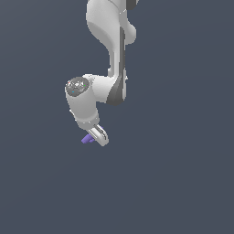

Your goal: Pick up the object and move it to a goal position.

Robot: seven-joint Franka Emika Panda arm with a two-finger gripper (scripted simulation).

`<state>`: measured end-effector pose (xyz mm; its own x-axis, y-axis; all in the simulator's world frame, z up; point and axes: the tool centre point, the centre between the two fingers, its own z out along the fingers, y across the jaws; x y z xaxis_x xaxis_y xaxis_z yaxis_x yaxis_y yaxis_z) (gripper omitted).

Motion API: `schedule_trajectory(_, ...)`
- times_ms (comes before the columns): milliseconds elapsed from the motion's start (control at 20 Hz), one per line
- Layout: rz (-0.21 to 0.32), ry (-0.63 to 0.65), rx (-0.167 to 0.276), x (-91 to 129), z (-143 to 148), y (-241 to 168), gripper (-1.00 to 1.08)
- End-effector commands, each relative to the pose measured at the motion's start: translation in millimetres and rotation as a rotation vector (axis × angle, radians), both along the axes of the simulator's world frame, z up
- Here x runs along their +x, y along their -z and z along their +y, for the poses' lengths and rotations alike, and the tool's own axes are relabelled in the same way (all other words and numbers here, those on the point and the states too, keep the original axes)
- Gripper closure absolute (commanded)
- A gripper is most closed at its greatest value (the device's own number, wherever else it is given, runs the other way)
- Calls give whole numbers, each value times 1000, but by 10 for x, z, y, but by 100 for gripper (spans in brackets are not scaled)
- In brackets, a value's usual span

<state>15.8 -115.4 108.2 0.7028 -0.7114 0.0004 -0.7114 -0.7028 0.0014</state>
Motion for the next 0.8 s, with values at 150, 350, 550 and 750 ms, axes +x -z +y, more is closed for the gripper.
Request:
schedule_trajectory(150, 0, 0, -1, 232, 150, -502, 108)
schedule_trajectory(350, 0, 0, -1, 414, 262, -876, 108)
schedule_trajectory(550, 0, 0, 0, 569, 356, -1181, 108)
schedule_trajectory(750, -1, -1, 0, 685, 421, -1399, 108)
